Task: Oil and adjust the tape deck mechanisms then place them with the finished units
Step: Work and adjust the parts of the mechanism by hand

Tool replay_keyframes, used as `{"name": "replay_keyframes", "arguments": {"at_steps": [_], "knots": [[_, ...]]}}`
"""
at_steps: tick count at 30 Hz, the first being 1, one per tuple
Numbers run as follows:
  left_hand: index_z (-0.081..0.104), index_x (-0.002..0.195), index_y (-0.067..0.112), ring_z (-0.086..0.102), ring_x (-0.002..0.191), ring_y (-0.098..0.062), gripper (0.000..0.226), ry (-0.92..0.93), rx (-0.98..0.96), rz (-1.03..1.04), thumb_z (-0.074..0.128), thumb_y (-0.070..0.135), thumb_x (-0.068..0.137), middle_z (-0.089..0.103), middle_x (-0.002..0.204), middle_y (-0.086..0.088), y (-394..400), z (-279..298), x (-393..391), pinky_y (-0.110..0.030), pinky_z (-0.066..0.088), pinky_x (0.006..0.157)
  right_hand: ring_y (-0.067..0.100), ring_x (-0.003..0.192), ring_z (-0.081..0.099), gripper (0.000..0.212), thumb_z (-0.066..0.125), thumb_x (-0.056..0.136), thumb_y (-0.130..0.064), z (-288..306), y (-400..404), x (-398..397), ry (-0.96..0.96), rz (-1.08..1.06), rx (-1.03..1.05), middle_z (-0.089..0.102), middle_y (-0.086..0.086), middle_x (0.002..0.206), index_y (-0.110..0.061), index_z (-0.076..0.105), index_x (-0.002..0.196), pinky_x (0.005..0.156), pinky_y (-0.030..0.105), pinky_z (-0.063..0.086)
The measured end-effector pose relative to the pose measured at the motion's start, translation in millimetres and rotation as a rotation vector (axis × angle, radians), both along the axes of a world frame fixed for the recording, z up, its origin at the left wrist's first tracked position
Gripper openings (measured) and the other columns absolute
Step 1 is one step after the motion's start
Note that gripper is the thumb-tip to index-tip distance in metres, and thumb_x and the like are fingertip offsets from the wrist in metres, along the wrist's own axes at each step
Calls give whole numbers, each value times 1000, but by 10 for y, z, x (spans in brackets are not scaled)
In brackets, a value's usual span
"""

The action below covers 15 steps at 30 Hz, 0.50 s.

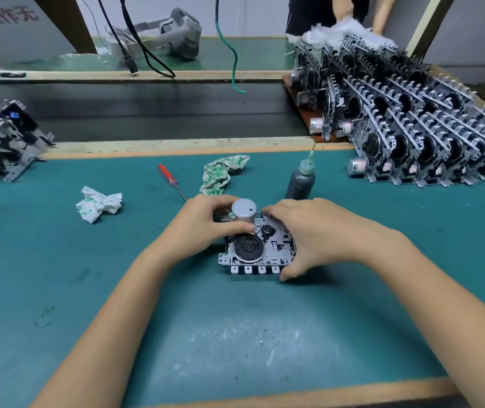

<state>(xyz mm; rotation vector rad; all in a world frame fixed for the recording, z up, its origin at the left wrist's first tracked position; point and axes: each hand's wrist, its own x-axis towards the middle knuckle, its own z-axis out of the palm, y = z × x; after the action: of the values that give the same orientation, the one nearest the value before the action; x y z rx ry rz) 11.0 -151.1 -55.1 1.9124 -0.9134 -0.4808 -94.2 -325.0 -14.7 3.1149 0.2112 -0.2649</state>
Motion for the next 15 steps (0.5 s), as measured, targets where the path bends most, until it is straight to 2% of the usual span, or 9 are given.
{"name": "replay_keyframes", "arguments": {"at_steps": [2,4,6,8,10,12,13,14,15], "knots": [[62,109,34,63,90,3,50,73,-20,71,75,55,66,70,105,9,1,34,-3,-20,49,90,16,100,59,78,79,55,-60,30,-57,-17,8,-43,188,63,-7,109,-22,54,118,84,29,45],[62,111,32,63,91,7,54,199,-48,156,65,67,70,70,103,12,34,96,10,-16,45,95,1,100,62,65,88,57,-41,61,-120,-89,94,-127,686,68,-19,106,-30,59,114,86,15,46],[68,108,20,65,98,-2,75,430,-60,94,37,79,72,72,104,7,87,150,3,-22,41,102,-8,96,62,57,91,54,-25,45,-132,-184,173,-136,1219,69,-26,100,-35,65,103,85,11,48],[68,92,5,63,93,-19,94,685,-134,-92,30,86,66,67,96,-10,88,156,-89,-25,43,93,1,95,65,50,87,52,-31,-18,-60,-221,218,-60,1544,73,-12,101,-28,72,100,83,16,50],[61,90,5,46,72,-26,89,951,-285,-171,49,87,57,52,75,-18,33,147,-214,-31,39,74,15,105,63,58,83,61,-43,-108,90,-213,393,25,1822,69,7,114,-15,69,110,92,29,51],[52,109,12,35,49,-17,87,1230,-458,-236,69,76,54,45,51,-10,-18,114,-344,-23,37,51,9,113,59,53,75,71,-47,-192,231,-197,584,150,1965,65,-2,122,-21,67,116,99,28,46],[42,120,16,31,45,-9,94,1326,-509,-234,74,73,52,47,49,-6,-50,66,-366,-17,33,45,6,114,58,53,74,72,-46,-257,263,-185,628,152,1984,63,-3,125,-21,65,118,101,27,45],[20,117,32,33,53,-5,95,1384,-568,-248,75,73,52,57,68,-10,-48,47,-405,-16,35,51,5,113,58,59,77,70,-44,-294,265,-178,647,93,1974,62,3,127,-15,64,120,100,26,45],[11,147,4,41,71,-4,131,1378,-579,-224,72,75,55,57,103,-18,-59,42,-404,-22,40,66,6,108,60,61,81,66,-39,-308,238,-175,628,13,1927,63,8,124,-9,64,117,96,24,47]]}}
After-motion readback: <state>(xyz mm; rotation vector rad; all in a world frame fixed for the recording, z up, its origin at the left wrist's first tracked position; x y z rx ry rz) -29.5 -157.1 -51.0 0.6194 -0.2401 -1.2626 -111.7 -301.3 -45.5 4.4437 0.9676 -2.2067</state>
